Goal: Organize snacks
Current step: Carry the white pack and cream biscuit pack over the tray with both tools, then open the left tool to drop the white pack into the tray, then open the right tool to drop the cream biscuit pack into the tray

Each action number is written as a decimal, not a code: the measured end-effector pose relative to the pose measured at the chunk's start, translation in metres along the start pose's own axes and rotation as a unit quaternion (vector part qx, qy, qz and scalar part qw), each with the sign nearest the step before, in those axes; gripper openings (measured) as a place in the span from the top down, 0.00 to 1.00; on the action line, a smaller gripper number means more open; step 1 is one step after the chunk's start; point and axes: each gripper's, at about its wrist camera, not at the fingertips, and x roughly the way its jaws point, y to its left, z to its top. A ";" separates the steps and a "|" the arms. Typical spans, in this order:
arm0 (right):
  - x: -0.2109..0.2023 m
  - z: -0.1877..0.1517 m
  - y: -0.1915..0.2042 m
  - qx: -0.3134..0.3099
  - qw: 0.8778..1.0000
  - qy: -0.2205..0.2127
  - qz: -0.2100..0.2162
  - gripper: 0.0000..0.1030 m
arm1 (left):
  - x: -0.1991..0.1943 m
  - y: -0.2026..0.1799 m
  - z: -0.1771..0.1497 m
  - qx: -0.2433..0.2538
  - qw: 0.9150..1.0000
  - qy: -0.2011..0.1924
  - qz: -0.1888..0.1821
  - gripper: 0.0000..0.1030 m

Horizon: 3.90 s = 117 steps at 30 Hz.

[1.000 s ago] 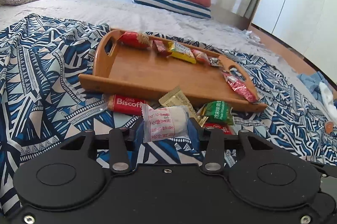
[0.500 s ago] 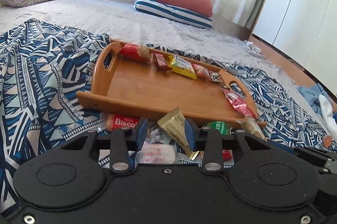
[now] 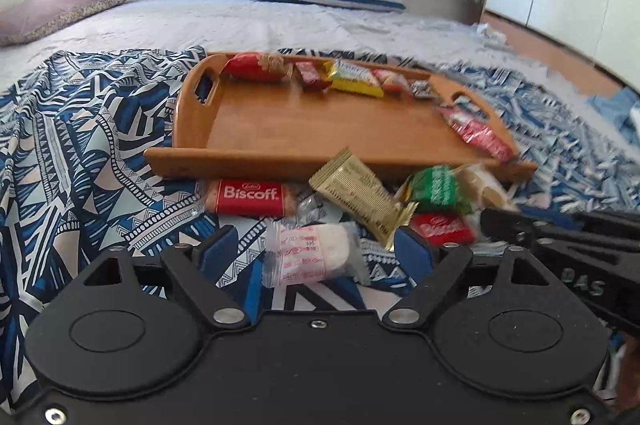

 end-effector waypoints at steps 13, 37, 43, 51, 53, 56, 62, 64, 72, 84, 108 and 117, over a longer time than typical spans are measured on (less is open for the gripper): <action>0.004 -0.002 -0.003 0.012 1.000 0.005 0.004 0.72 | 0.017 0.002 -0.008 -0.001 1.000 -0.017 -0.004 0.58; 0.040 0.049 0.005 0.020 0.999 -0.004 0.030 0.72 | -0.007 0.025 0.032 -0.003 0.998 -0.061 -0.025 0.60; 0.058 0.061 0.015 0.015 0.999 0.001 0.041 0.72 | 0.002 0.032 0.051 0.008 0.997 -0.073 -0.015 0.60; 0.083 0.070 0.025 0.006 0.998 0.016 0.058 0.72 | 0.024 0.044 0.074 -0.003 0.997 -0.082 -0.007 0.60; 0.089 0.073 0.026 0.011 0.998 0.017 0.061 0.72 | 0.032 0.045 0.079 0.000 0.997 -0.081 -0.006 0.60; 0.099 0.080 0.026 0.018 0.997 0.017 0.067 0.72 | 0.044 0.047 0.087 0.005 0.997 -0.077 -0.004 0.60; 0.117 0.090 0.029 0.012 0.998 0.019 0.063 0.72 | 0.070 0.047 0.098 0.030 0.997 -0.065 0.007 0.59; 0.125 0.092 0.031 0.006 0.998 0.017 0.056 0.72 | 0.081 0.049 0.102 0.027 0.998 -0.059 0.003 0.59; 0.149 0.102 0.032 0.030 0.998 0.022 0.060 0.72 | 0.117 0.064 0.116 0.005 0.999 -0.034 -0.008 0.59; 0.149 0.095 0.019 0.038 0.997 0.034 0.059 0.73 | 0.154 0.070 0.140 -0.012 1.000 -0.004 -0.020 0.65; 0.177 0.101 0.052 0.017 0.995 0.066 0.067 0.72 | 0.091 0.085 0.122 -0.033 0.998 -0.043 -0.008 0.47; 0.187 0.108 0.061 -0.016 0.996 0.070 0.047 0.71 | 0.076 0.092 0.121 -0.043 0.998 -0.050 -0.009 0.47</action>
